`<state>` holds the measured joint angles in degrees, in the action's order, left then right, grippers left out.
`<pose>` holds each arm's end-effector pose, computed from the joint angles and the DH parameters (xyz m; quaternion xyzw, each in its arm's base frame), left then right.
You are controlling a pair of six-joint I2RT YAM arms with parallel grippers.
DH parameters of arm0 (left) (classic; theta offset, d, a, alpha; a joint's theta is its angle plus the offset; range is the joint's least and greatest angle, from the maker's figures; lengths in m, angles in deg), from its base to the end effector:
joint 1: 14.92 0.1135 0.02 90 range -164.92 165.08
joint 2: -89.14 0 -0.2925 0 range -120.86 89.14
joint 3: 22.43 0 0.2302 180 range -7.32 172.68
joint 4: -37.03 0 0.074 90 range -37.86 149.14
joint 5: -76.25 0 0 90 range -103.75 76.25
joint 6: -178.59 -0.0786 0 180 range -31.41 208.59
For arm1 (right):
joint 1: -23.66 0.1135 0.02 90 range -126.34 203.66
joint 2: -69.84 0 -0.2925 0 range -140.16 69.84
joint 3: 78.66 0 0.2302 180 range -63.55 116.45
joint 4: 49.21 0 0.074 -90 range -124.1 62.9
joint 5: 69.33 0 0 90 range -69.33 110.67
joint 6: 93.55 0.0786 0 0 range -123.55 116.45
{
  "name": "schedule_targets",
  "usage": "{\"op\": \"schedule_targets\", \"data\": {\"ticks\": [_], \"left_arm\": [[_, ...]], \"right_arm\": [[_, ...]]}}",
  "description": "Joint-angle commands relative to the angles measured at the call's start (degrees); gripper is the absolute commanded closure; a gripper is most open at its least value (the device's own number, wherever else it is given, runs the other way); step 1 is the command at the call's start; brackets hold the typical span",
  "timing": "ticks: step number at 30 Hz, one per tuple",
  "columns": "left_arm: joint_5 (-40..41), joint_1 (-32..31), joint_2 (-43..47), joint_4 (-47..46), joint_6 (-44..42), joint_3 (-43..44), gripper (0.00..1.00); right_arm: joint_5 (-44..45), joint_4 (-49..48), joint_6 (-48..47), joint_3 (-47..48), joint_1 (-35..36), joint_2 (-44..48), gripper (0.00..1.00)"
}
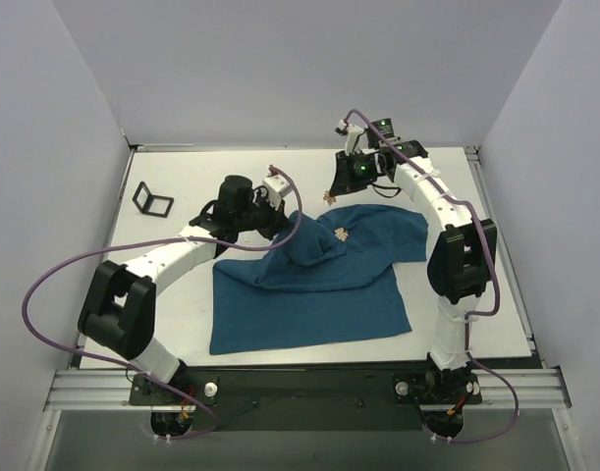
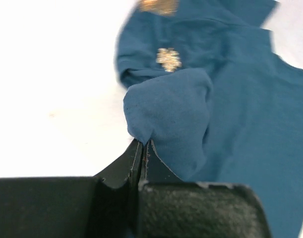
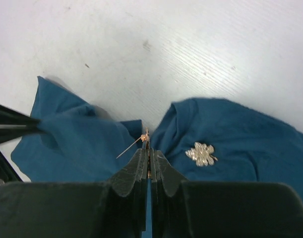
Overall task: Remove the brooch from the garment
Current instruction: Remove the brooch from the flattened clothing.
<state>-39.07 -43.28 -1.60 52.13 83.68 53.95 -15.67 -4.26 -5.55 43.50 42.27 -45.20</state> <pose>0.3123 -0.2068 0.2775 0.3471 0.7758 -0.2853 0.4431 0.4407 0.1975 0.3228 -0.2876 0.8151 0.3375 0.3729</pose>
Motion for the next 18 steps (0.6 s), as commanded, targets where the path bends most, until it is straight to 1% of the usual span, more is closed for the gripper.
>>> {"op": "schedule_targets", "data": {"ticks": [1,3,4,7,10,11,12,13,14,15,16,18], "left_arm": [[10.0,3.8,1.7,2.7,1.4,4.6,1.0],[12.0,5.6,0.6,4.1,2.2,5.6,1.0],[14.5,6.0,0.0,5.5,2.5,6.1,1.0],[15.5,8.0,-1.5,7.5,3.3,7.6,1.0],[16.5,8.5,-2.6,8.8,3.4,8.3,1.0],[16.6,8.5,-3.2,9.4,3.2,9.1,0.98],[16.7,8.5,-3.6,9.9,3.0,9.6,0.93],[16.8,8.5,-4.1,11.1,3.1,10.0,0.86],[16.8,8.5,-4.2,11.4,3.1,10.6,0.57],[16.6,8.5,-4.2,11.5,3.1,10.7,0.51],[16.4,8.5,-4.1,11.4,3.1,10.6,0.46],[14.8,8.5,-3.6,10.6,3.1,10.3,0.4]], "right_arm": [[-3.6,-0.1,2.0,-3.3,-2.9,4.9,1.0],[-4.8,-0.1,1.7,-5.3,-3.3,6.0,1.0],[-5.1,-0.1,1.5,-6.1,-3.3,7.3,1.0],[-6.5,-0.1,1.0,-8.2,-3.2,9.1,1.0],[-7.6,-0.1,0.6,-9.8,-3.1,10.6,1.0],[-8.0,-0.1,0.4,-10.2,-3.1,11.0,1.0],[-8.4,-0.1,0.1,-10.9,-3.1,11.3,1.0],[-9.3,-0.1,-0.2,-11.2,-3.1,11.9,1.0],[-9.7,-0.1,-0.5,-11.6,-3.0,12.3,1.0],[-10.2,-0.1,-1.0,-12.3,-3.0,13.0,1.0],[-10.9,-0.1,-1.3,-12.6,-2.9,13.4,1.0],[-12.9,-0.1,-2.2,-13.4,-2.5,14.5,1.0]]}}
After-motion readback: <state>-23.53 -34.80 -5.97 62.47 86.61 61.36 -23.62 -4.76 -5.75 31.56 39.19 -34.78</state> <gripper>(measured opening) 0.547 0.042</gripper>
